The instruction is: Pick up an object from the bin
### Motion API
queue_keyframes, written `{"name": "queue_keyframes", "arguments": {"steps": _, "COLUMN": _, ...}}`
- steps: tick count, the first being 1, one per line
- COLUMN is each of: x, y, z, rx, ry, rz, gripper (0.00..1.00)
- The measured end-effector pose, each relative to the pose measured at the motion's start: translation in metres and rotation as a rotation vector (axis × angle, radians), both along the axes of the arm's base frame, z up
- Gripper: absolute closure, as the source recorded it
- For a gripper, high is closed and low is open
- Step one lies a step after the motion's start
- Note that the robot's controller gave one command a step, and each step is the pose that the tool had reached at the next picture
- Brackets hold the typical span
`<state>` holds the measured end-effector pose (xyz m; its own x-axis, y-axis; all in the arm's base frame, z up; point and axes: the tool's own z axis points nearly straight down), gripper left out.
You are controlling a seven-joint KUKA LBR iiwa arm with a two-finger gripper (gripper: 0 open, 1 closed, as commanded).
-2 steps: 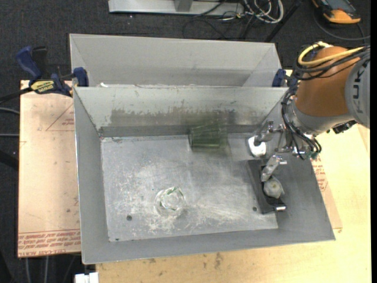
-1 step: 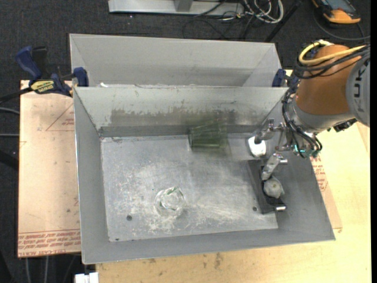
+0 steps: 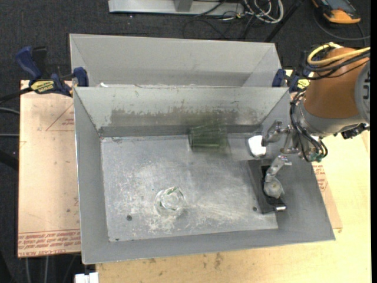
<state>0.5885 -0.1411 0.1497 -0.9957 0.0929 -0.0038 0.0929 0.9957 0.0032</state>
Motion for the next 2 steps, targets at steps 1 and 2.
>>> {"name": "queue_keyframes", "arguments": {"steps": 1, "x": 0.0486, "y": -0.0058, "z": -0.0194, "rx": -0.003, "ry": 0.0, "rz": 0.241, "gripper": 1.0}}
{"name": "queue_keyframes", "arguments": {"steps": 2, "x": 0.0487, "y": -0.0056, "z": -0.0194, "rx": -0.003, "ry": 0.0, "rz": 0.242, "gripper": 1.0}}
